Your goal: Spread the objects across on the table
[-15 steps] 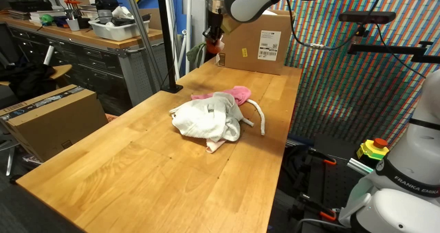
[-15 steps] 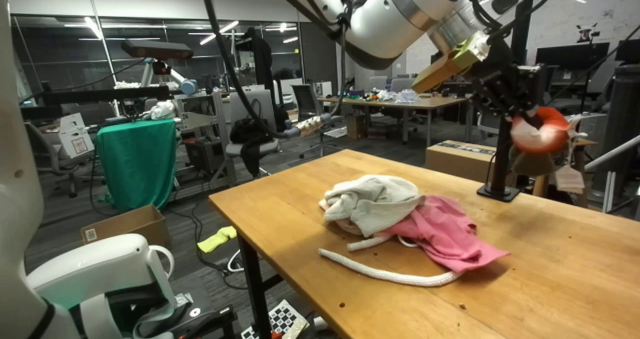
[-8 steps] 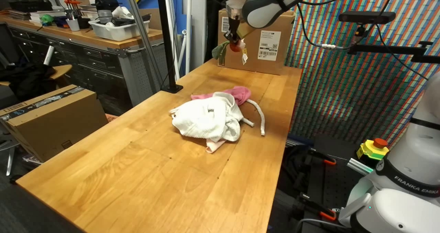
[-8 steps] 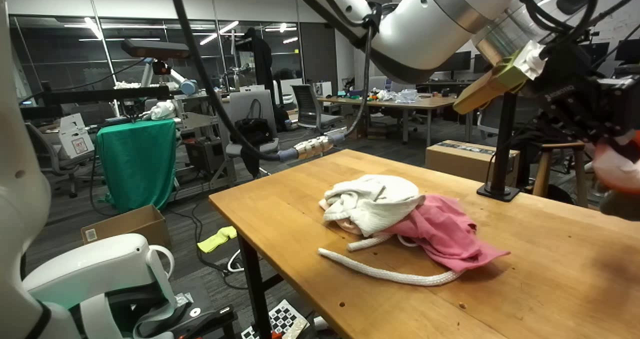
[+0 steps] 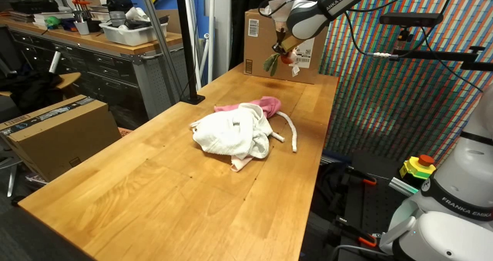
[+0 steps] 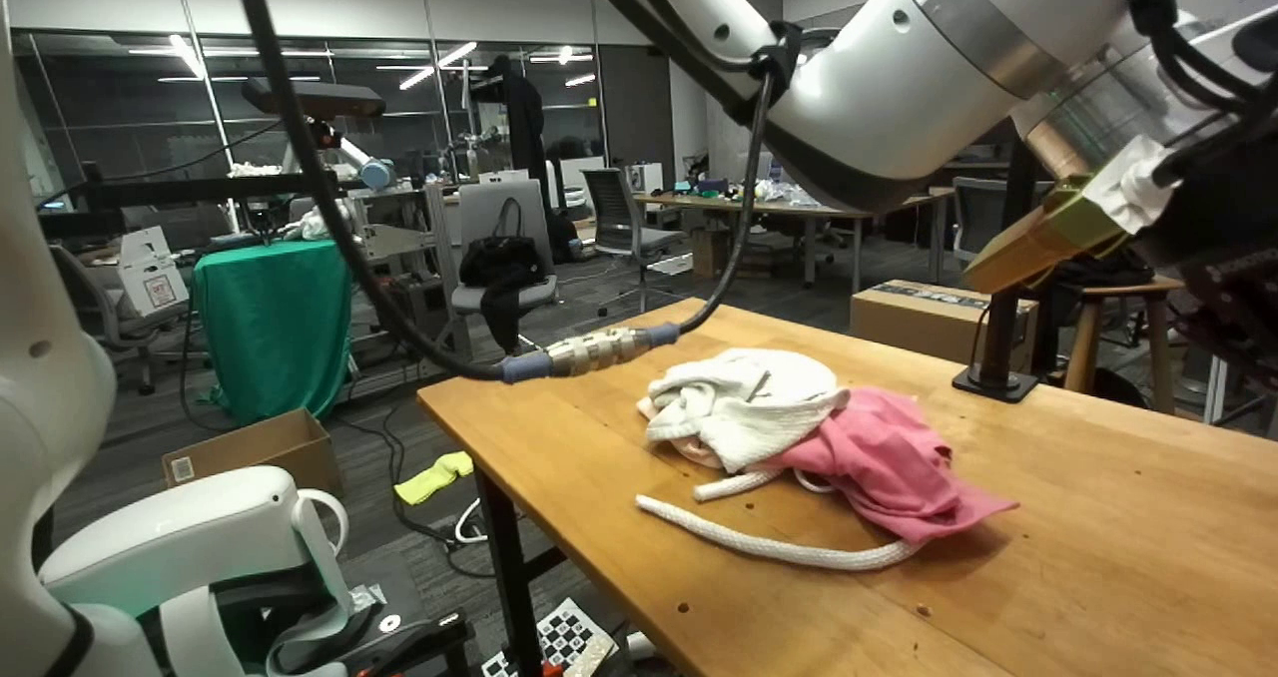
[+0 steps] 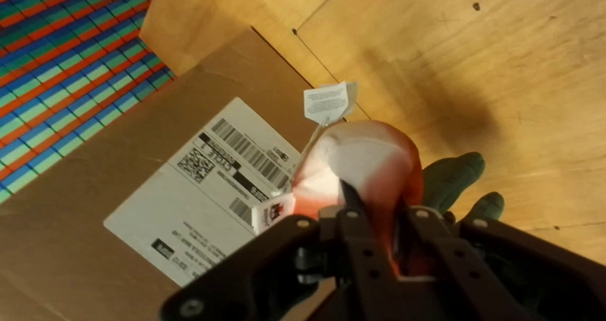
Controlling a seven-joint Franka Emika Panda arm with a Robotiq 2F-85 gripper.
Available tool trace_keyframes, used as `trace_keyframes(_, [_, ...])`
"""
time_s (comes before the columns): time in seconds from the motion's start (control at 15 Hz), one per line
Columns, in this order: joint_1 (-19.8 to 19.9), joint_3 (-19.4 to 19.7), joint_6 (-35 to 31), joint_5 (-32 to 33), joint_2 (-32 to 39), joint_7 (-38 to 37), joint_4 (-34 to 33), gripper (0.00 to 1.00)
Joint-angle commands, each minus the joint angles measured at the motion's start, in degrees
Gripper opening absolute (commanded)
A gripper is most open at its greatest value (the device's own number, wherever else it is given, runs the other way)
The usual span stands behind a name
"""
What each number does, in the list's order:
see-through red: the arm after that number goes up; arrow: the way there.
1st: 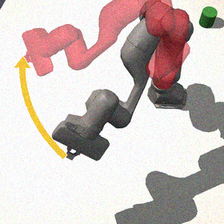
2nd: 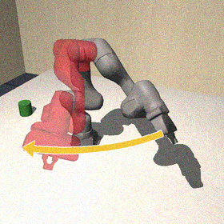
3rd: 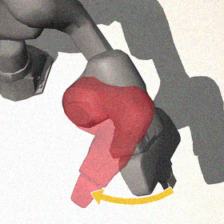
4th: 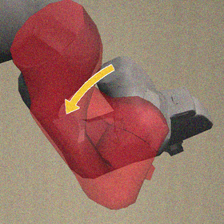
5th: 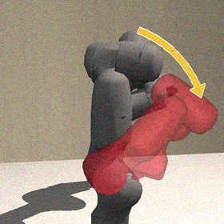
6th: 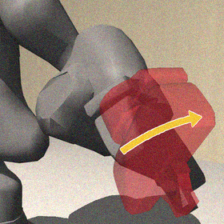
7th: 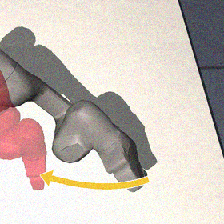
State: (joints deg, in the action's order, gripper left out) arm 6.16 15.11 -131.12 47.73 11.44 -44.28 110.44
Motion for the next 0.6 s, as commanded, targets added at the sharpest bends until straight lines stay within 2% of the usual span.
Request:
trace_keyframes(0.0, [0.91, 0.26, 2.66, 2.83, -2.56, -3.39, 2.97, 0.10])
trace_keyframes(0.27, [1.64, 0.21, 6.66, 4.74, -2.23, -6.13, 3.76, 0.11])
trace_keyframes(0.33, [1.78, 0.09, 7.47, 4.98, -2.17, -6.75, 3.89, 0.39])
trace_keyframes(0.4, [1.83, -0.05, 8.31, 5.03, -2.14, -7.25, 3.99, 0.40])
trace_keyframes(0.53, [1.82, -0.35, 8.86, 4.87, -2.25, -7.72, 4.27, 0.54])
